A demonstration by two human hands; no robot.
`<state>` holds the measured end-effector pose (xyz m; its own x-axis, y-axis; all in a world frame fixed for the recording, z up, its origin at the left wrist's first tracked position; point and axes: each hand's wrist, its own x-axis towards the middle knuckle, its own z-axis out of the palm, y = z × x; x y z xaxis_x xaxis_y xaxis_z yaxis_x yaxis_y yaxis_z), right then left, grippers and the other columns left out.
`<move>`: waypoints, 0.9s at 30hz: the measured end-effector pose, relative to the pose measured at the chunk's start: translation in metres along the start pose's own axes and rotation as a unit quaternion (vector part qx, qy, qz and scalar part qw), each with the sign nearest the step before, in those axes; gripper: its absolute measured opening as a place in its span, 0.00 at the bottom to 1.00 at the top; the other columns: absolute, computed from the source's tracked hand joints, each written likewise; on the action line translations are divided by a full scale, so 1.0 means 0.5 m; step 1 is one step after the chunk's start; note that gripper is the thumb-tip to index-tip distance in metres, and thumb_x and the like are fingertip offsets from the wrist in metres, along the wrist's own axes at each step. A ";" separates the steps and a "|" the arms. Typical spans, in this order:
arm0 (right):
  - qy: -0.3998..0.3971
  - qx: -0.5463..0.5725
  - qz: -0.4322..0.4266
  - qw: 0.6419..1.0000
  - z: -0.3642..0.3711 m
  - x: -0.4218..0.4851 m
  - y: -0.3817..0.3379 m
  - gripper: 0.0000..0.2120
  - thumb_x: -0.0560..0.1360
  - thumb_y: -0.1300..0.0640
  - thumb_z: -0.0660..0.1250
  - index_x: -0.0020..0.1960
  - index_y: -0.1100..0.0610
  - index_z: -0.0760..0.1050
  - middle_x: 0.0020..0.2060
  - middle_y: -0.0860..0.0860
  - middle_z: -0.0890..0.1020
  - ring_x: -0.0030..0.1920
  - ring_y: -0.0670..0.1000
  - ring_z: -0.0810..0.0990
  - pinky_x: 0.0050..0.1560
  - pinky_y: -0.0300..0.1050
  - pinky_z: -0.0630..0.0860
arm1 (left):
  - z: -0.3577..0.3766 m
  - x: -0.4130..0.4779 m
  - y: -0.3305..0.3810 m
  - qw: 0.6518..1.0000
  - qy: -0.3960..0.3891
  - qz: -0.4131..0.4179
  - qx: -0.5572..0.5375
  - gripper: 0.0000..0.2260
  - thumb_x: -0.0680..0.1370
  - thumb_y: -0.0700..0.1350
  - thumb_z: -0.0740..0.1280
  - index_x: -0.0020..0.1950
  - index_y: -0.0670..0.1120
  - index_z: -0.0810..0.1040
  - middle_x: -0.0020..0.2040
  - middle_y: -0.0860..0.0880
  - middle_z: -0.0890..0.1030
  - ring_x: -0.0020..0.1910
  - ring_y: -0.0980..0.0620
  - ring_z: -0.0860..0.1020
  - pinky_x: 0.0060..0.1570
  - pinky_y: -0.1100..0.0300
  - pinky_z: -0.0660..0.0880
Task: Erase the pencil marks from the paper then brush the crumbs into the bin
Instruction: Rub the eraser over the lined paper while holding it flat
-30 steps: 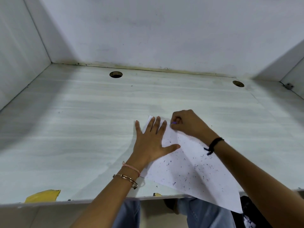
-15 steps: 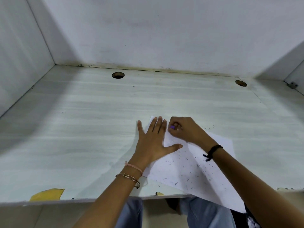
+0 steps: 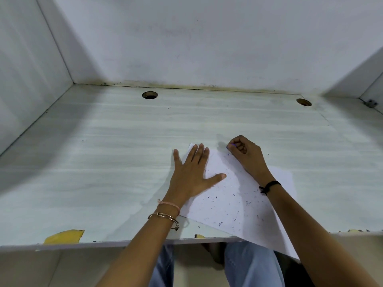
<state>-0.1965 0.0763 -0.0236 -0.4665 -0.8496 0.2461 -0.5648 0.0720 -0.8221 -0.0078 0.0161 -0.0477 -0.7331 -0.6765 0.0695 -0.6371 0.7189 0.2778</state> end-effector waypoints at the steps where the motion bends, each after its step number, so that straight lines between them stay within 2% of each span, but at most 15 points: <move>1: 0.001 -0.003 -0.010 1.000 0.000 0.001 0.001 0.02 0.77 0.57 0.66 0.46 0.55 0.76 0.40 0.51 0.82 0.39 0.48 0.78 0.41 0.36 0.74 | 0.000 0.001 0.000 1.000 0.003 0.002 -0.001 0.41 0.75 0.73 0.47 0.80 0.49 0.45 0.80 0.52 0.43 0.78 0.56 0.40 0.71 0.34 0.35; 5: -0.004 -0.034 -0.049 0.998 -0.003 0.004 0.009 0.03 0.77 0.61 0.65 0.47 0.55 0.75 0.40 0.46 0.80 0.38 0.52 0.77 0.40 0.39 0.74 | 0.000 0.006 -0.003 1.000 0.013 -0.007 -0.011 0.35 0.79 0.67 0.46 0.80 0.48 0.47 0.80 0.53 0.46 0.78 0.57 0.42 0.72 0.37 0.36; 8: -0.014 -0.044 -0.058 0.997 -0.004 0.005 0.011 0.06 0.76 0.64 0.64 0.46 0.54 0.75 0.41 0.48 0.80 0.36 0.55 0.74 0.39 0.43 0.73 | -0.002 0.006 -0.009 0.997 0.041 -0.012 -0.062 0.36 0.77 0.69 0.43 0.78 0.50 0.58 0.79 0.54 0.55 0.78 0.58 0.50 0.73 0.40 0.39; 11: -0.024 -0.048 -0.055 0.997 -0.004 0.005 0.011 0.07 0.75 0.65 0.63 0.47 0.55 0.75 0.44 0.52 0.80 0.34 0.49 0.72 0.38 0.34 0.70 | -0.013 -0.011 -0.023 0.984 0.087 -0.022 -0.152 0.28 0.79 0.64 0.52 0.73 0.51 0.69 0.75 0.55 0.66 0.74 0.60 0.61 0.75 0.46 0.43; 13: -0.024 -0.052 -0.054 0.997 -0.001 0.006 0.010 0.07 0.75 0.66 0.63 0.47 0.56 0.76 0.45 0.53 0.80 0.33 0.43 0.72 0.38 0.30 0.69 | -0.020 -0.043 -0.039 0.983 0.094 -0.025 -0.156 0.30 0.76 0.65 0.51 0.72 0.52 0.71 0.74 0.56 0.67 0.73 0.61 0.62 0.74 0.49 0.43; 17: -0.020 -0.066 -0.052 0.996 0.005 0.008 0.011 0.07 0.76 0.66 0.63 0.48 0.57 0.76 0.46 0.53 0.80 0.33 0.40 0.74 0.38 0.29 0.70 | -0.033 -0.136 -0.082 0.988 0.038 -0.005 -0.152 0.35 0.72 0.70 0.45 0.76 0.57 0.63 0.76 0.63 0.58 0.75 0.67 0.52 0.74 0.52 0.36; 21: -0.009 -0.064 -0.082 0.995 0.012 0.003 -0.014 0.09 0.74 0.68 0.63 0.46 0.56 0.76 0.46 0.53 0.78 0.37 0.46 0.76 0.38 0.30 0.71 | -0.055 -0.196 -0.101 0.998 -0.042 0.004 -0.043 0.36 0.73 0.74 0.45 0.79 0.60 0.48 0.77 0.64 0.43 0.74 0.69 0.38 0.74 0.48 0.31; 24: 0.004 -0.001 -0.096 0.995 0.033 -0.030 -0.056 0.09 0.72 0.71 0.63 0.44 0.58 0.76 0.45 0.53 0.78 0.41 0.49 0.78 0.40 0.32 0.73 | -0.060 -0.199 -0.089 0.998 -0.063 -0.010 0.006 0.38 0.72 0.74 0.43 0.78 0.60 0.41 0.77 0.63 0.38 0.74 0.67 0.34 0.73 0.44 0.32; 27: -0.084 0.063 -0.072 0.992 0.070 -0.083 -0.106 0.08 0.71 0.71 0.65 0.44 0.60 0.77 0.44 0.51 0.80 0.43 0.49 0.80 0.44 0.37 0.76 | -0.062 -0.194 -0.073 0.997 -0.075 -0.037 0.007 0.40 0.72 0.75 0.45 0.78 0.59 0.40 0.78 0.62 0.38 0.74 0.65 0.34 0.73 0.42 0.32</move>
<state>-0.1235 0.0894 -0.0082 -0.2611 -0.9225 0.2844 -0.5229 -0.1125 -0.8449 0.0938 0.0505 -0.0347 -0.7111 -0.6968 -0.0943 -0.6927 0.6712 0.2639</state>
